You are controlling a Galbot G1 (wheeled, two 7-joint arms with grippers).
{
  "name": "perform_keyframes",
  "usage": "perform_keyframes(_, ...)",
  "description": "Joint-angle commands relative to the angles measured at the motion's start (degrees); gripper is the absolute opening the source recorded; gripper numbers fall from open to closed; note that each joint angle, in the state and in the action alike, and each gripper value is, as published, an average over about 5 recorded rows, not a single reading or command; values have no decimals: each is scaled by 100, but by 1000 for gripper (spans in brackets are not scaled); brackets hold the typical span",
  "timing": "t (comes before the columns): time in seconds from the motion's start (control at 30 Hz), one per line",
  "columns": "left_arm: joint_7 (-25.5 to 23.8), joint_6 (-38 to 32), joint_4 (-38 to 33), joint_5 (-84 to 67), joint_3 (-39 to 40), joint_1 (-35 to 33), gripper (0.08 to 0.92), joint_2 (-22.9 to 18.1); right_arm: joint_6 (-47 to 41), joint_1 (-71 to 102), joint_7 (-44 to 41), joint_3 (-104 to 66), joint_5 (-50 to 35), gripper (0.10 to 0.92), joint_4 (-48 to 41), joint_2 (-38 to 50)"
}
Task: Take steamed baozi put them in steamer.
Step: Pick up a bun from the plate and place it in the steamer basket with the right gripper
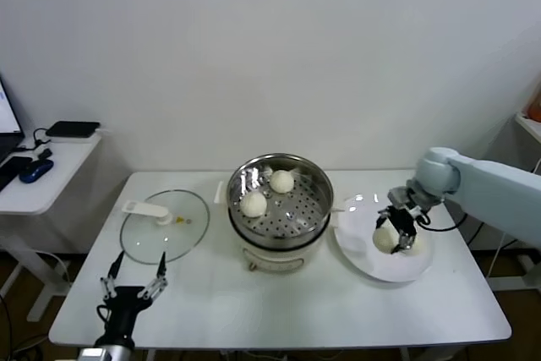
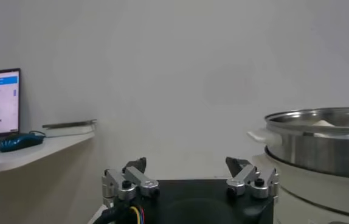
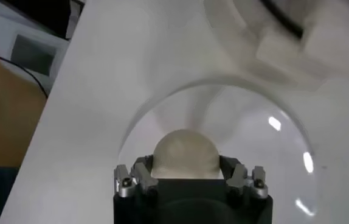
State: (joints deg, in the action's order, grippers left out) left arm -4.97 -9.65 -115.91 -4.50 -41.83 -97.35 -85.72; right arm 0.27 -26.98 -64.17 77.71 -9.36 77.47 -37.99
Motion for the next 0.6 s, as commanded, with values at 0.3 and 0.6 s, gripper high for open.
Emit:
perform_keyframes(0.3,-2,27,-56,36,17,-2,823,-26,1497,-2532,-265,552,865,712,1620,-433)
perform_keyframes(0.6,5,-4,-61,31,-34,-71,823,-26,1865,-1941,-314,-240,2121,712,1593,-1349)
